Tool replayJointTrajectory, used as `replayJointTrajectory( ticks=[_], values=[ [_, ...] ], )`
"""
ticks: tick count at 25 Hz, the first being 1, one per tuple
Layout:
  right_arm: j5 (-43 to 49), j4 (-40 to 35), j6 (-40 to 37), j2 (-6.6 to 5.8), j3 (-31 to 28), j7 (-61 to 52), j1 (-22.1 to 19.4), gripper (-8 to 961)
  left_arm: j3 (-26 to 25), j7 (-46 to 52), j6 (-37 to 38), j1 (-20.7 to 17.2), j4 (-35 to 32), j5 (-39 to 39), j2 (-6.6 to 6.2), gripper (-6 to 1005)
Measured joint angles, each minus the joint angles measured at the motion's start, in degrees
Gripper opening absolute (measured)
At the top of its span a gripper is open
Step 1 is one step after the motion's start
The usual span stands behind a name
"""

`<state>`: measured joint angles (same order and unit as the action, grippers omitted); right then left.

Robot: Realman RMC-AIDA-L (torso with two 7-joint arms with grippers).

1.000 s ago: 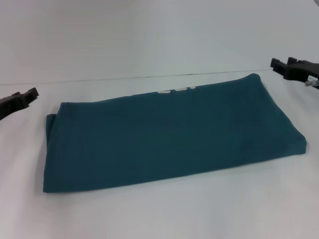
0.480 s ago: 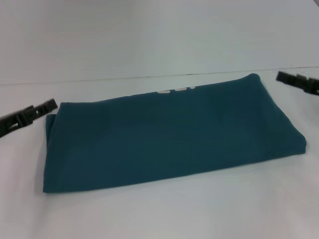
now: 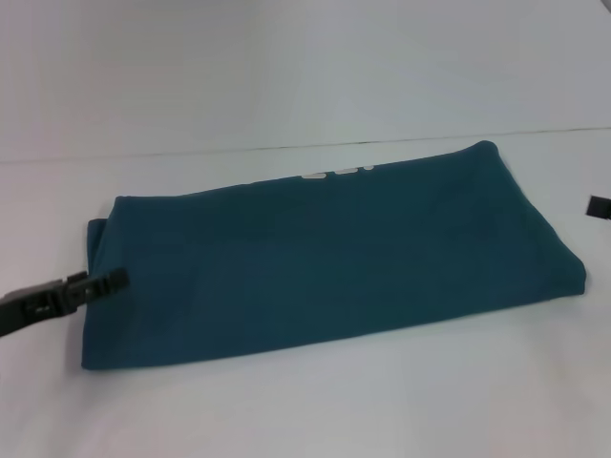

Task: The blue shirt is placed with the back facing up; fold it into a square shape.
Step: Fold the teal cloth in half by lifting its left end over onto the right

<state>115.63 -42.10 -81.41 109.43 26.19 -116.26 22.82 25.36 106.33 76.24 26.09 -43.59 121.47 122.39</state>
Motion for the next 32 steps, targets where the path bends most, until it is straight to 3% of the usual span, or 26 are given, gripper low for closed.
replayJointTrajectory(
  ticks=[7, 14, 23, 32],
  values=[
    [3.8, -2.5, -2.0, -0.96, -0.9, -4.0, -1.6, 850, -0.2, 1.3, 1.2, -2.4, -2.3, 1.4, -0.02, 850],
    [8.5, -2.5, -1.0, -1.24, -1.7, -6.1, -0.7, 850, 0.2, 2.8, 1.4, -2.3, -2.7, 6.3, -0.08, 847],
    [14.4, -2.1, 2.8, -0.67, -1.1, -8.6, 1.9, 851, 0.5, 2.8, 1.9, -2.1, -2.7, 7.8, -0.12, 844],
    [14.7, -1.9, 4.2, -0.19, -1.1, -8.6, 2.3, 850, 1.7, 3.1, 2.1, -1.6, -2.7, 8.0, -0.14, 840]
  ],
)
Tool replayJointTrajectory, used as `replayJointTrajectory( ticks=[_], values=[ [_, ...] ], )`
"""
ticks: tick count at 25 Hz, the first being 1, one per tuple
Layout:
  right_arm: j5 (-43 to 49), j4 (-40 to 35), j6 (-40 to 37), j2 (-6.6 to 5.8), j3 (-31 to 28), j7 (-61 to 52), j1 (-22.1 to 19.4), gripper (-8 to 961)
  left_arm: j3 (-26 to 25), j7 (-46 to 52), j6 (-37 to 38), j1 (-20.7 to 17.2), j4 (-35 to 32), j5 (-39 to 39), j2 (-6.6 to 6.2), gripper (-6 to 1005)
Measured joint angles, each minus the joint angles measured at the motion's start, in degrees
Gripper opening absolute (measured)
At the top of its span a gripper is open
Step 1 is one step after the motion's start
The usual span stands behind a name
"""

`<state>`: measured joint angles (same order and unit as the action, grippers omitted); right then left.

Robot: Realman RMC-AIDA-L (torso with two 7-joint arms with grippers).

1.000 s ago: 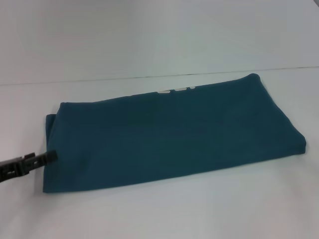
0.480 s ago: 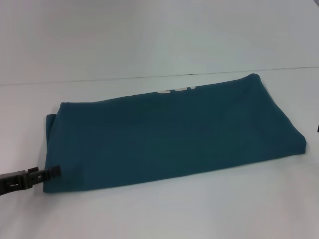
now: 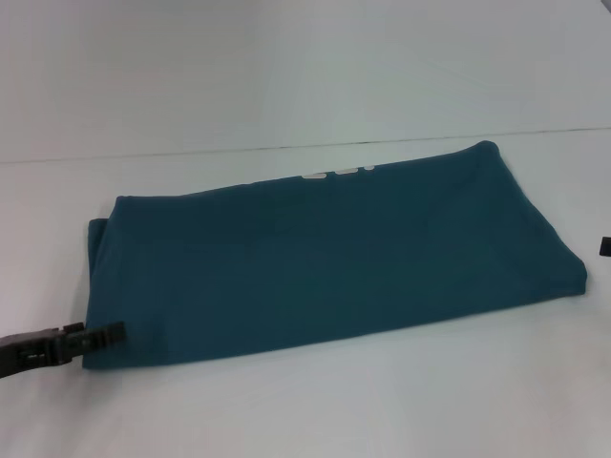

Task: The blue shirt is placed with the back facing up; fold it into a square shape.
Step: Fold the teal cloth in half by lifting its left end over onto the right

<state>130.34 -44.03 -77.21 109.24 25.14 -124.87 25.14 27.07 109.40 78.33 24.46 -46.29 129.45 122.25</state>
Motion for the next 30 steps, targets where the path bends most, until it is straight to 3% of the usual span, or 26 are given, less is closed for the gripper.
replayJointTrajectory(
  ticks=[17, 30],
  values=[
    [-0.1, 0.0, 0.1, 0.52, -0.4, 0.3, -0.1, 845, 1.6, 1.6, -1.5, 1.4, -0.2, 2.6, -0.16, 834],
    [-0.4, 0.0, 0.2, 0.58, -0.5, 0.4, -0.3, 838, 3.1, 2.9, -2.4, 2.3, -0.8, 4.2, -0.26, 371]
  ],
)
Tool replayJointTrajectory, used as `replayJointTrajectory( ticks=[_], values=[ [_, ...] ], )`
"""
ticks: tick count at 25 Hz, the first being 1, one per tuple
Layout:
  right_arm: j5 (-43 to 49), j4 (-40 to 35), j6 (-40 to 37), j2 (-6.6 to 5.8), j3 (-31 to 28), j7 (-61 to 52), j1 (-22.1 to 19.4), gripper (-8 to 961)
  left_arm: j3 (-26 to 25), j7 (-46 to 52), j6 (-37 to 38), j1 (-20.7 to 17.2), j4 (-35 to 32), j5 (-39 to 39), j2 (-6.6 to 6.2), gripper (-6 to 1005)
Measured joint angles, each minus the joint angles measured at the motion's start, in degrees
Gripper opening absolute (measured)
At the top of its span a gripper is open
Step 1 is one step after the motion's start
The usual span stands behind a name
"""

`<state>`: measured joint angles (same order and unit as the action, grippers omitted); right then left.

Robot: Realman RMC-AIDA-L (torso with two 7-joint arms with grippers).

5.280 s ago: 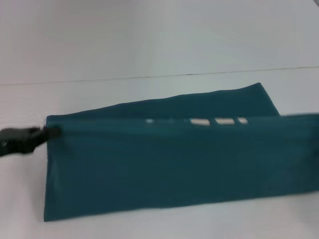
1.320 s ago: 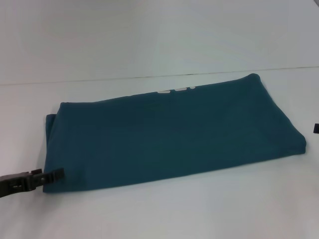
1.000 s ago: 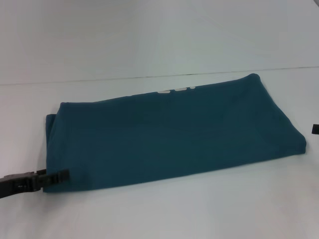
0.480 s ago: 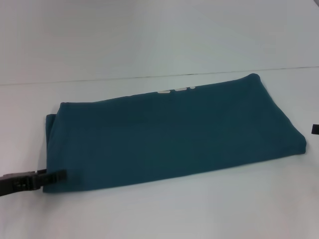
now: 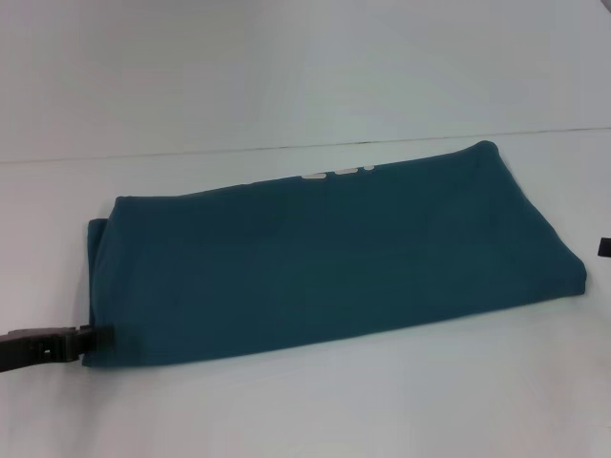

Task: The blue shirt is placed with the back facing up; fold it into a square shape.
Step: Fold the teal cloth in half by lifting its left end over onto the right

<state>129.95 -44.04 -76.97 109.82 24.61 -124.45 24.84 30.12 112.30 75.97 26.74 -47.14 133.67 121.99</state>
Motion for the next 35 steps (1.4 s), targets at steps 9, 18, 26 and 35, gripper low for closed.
replayJointTrajectory(
  ticks=[9, 18, 26, 35],
  values=[
    [0.2, 0.1, 4.0, 1.17, 0.4, -0.4, 0.9, 834, 0.1, 0.0, 0.1, 0.5, -0.1, 0.0, 0.00, 171],
    [3.8, 4.6, 7.7, 2.23, 1.7, 0.2, 4.4, 829, 0.1, 0.0, 0.0, 0.9, -0.2, 0.0, -0.04, 0],
    [4.0, 5.3, 9.2, 2.89, 3.0, 0.2, 5.0, 825, 0.1, 0.0, 0.0, 1.0, -0.4, 0.0, -0.17, 1],
    [4.0, 6.2, 9.3, 3.18, 3.4, 1.2, 5.0, 680, 0.1, 0.0, -0.4, 1.2, -0.7, 0.0, -0.31, 1]
  ],
)
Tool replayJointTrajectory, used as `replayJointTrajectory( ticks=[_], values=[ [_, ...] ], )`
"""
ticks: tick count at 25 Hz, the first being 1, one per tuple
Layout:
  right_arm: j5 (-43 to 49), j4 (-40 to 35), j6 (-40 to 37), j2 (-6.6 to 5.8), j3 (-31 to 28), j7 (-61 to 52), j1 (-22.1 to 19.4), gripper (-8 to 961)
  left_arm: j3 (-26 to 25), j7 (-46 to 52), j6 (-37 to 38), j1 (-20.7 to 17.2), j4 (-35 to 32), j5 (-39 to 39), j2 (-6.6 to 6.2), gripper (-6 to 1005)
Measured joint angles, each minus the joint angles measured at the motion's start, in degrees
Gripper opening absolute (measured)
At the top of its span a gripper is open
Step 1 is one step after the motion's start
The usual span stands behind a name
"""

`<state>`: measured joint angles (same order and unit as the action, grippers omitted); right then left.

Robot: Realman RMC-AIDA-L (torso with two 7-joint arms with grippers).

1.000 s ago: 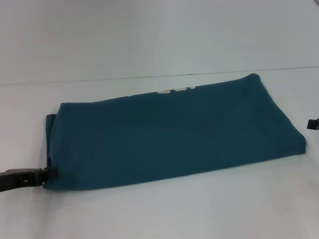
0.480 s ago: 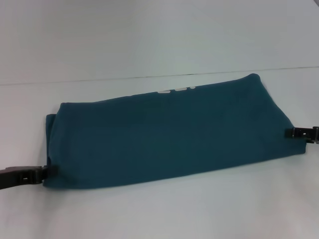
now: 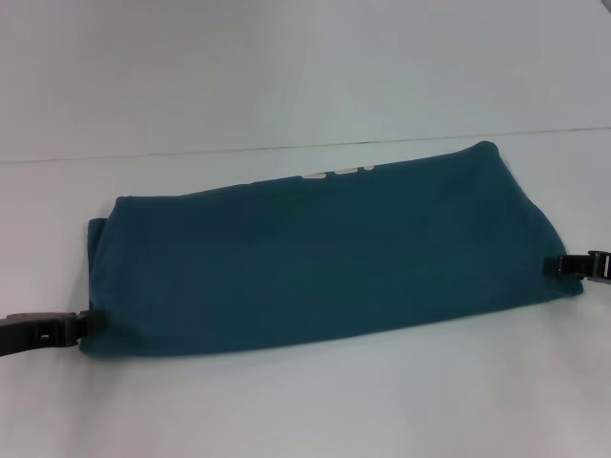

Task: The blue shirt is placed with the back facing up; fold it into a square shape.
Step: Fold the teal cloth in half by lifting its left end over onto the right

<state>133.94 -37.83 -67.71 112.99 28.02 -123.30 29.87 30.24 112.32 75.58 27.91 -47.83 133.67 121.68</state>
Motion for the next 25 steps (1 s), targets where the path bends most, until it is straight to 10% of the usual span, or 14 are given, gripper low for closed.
replayJointTrajectory(
  ticks=[17, 25],
  values=[
    [-0.7, -0.6, -0.5, 0.38, -2.2, 1.6, -1.6, 0, 0.0, 1.2, -0.8, 0.8, -2.6, 1.6, -0.72, 0],
    [-2.0, -0.7, -0.9, 0.43, -2.7, 2.2, -2.5, -1, -0.1, 1.8, -0.8, 0.9, -3.3, 2.5, -1.04, 0]
  ],
)
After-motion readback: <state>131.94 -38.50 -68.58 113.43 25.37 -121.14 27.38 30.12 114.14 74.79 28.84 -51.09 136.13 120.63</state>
